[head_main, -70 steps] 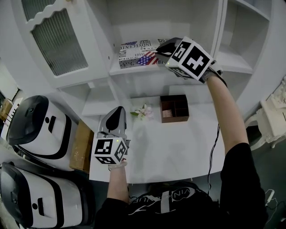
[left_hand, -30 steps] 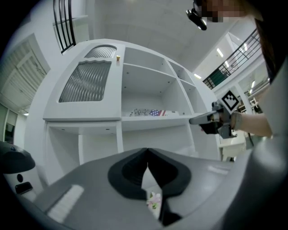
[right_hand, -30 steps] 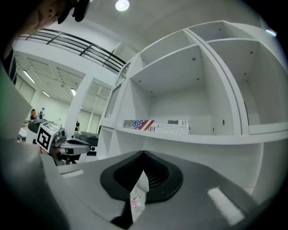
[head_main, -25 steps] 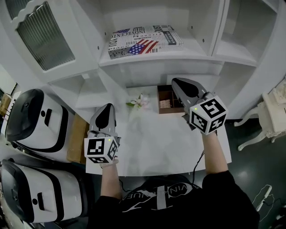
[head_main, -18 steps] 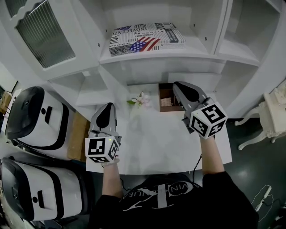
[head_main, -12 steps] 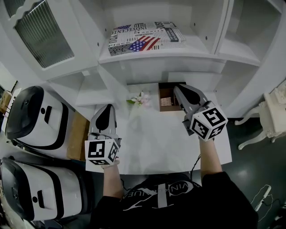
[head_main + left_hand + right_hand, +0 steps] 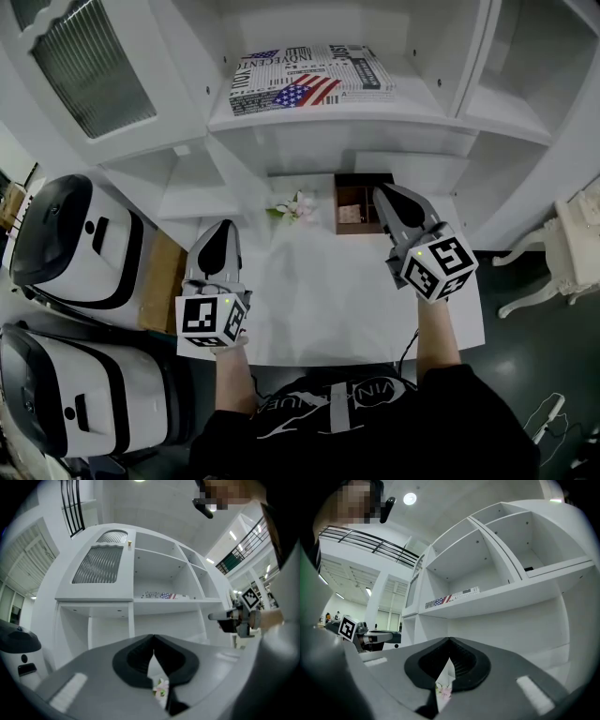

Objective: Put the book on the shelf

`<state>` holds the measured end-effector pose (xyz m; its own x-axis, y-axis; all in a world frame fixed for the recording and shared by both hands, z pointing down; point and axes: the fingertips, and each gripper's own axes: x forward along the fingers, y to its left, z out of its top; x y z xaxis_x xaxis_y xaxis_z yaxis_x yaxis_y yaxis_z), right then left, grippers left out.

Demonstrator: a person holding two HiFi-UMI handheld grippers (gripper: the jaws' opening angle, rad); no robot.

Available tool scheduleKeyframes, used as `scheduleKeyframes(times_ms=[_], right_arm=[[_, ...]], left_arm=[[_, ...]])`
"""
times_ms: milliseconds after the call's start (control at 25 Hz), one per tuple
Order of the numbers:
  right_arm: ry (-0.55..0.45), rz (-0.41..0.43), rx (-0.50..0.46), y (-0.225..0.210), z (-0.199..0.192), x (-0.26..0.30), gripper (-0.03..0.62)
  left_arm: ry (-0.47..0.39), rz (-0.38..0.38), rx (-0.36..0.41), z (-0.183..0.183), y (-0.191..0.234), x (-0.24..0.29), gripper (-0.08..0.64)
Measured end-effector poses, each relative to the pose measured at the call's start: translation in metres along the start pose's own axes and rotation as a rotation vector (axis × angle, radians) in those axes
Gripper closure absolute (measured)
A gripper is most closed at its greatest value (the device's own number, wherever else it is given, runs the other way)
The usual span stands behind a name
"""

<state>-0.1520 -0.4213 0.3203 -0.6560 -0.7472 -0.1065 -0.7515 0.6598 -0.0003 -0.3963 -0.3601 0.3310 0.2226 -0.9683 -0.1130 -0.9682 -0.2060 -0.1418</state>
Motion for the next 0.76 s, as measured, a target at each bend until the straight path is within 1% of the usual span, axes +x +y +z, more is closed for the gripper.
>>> scheduleKeyframes(times_ms=[280, 760], right_arm=[[-0.016, 0.008, -0.024, 0.000, -0.002, 0.006, 0.586], [-0.029, 0.029, -0.016, 0.002, -0.003, 0.014, 0.588]], left_arm=[[-0.003, 0.001, 0.017, -0.002, 0.000, 0.003, 0.560], [-0.008, 0.018, 0.017, -0.002, 0.005, 0.005, 0.560]])
